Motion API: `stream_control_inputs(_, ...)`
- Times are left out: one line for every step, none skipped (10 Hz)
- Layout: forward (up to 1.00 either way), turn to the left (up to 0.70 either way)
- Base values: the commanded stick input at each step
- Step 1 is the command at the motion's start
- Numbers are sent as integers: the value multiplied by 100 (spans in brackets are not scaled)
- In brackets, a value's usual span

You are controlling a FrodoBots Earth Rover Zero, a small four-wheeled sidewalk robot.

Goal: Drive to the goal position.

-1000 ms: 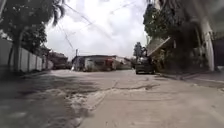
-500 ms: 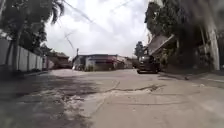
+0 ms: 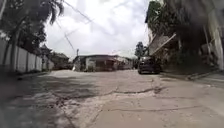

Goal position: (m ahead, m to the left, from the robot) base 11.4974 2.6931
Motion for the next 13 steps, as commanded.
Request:
stream_control_inputs(50, 1)
stream_control_inputs(50, 1)
stream_control_inputs(50, 1)
stream_control_inputs(50, 1)
stream_control_inputs(50, 1)
stream_control_inputs(50, 1)
stream_control_inputs(50, 1)
stream_control_inputs(50, 1)
stream_control_inputs(50, 1)
stream_control_inputs(50, 1)
stream_control_inputs(50, 1)
stream_control_inputs(50, 1)
stream_control_inputs(50, 1)
